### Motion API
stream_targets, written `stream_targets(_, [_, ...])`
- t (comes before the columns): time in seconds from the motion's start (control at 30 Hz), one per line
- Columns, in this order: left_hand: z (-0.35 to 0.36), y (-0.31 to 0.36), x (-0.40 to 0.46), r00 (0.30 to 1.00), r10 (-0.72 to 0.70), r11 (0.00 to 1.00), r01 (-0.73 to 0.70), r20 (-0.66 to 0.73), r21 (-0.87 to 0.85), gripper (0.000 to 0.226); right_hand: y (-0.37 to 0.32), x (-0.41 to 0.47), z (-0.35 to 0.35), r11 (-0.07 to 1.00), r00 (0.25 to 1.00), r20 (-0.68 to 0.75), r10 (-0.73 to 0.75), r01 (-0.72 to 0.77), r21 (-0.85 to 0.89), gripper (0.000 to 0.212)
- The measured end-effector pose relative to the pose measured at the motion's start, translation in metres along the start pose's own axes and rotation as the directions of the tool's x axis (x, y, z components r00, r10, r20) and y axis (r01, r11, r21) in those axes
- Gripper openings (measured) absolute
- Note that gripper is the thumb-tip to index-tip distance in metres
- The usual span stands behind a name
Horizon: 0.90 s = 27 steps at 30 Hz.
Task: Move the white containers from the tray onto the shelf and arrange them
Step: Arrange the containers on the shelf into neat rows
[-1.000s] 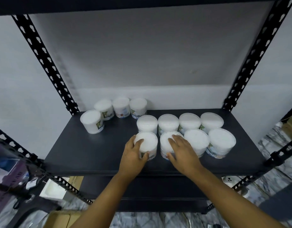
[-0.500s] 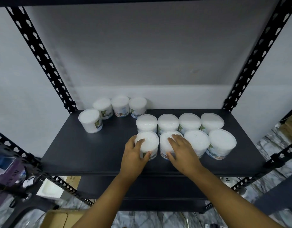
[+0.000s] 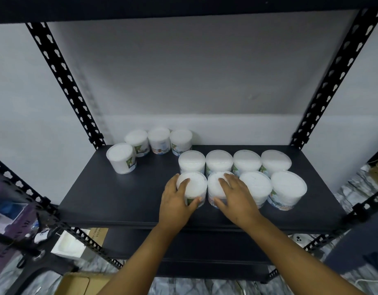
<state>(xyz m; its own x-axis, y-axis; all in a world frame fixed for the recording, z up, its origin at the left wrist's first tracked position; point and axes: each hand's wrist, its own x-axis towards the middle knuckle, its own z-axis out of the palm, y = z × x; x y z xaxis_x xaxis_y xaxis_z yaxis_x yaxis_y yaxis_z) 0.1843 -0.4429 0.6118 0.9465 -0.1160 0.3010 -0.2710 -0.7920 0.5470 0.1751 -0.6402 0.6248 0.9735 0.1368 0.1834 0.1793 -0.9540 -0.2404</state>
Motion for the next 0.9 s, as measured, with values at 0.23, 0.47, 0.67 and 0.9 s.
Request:
stream_targets(0.23, [0.001,-0.003,0.006,0.997,0.032,0.995,-0.038,0.064,0.089,0.054,0.004,0.005,-0.002,0.999,0.999,0.041,-0.025,0.026,-0.039,0.061])
stream_targets(0.47, [-0.004,-0.004,0.009,0.997,0.041,0.987,-0.049,0.058,0.155,0.064,0.002,0.003,-0.003,0.999,1.0,0.013,-0.009,0.01,-0.036,0.065])
stream_targets(0.67, [-0.003,-0.009,0.009,0.994,0.064,0.98,-0.08,0.091,0.183,0.059,0.004,0.004,-0.003,0.999,0.999,0.025,-0.045,0.046,-0.025,0.06])
stream_targets(0.9, [-0.004,-0.01,0.012,0.99,0.063,0.97,-0.091,0.128,0.226,0.061,0.005,0.007,-0.002,0.998,0.999,0.035,-0.018,0.02,-0.057,0.063])
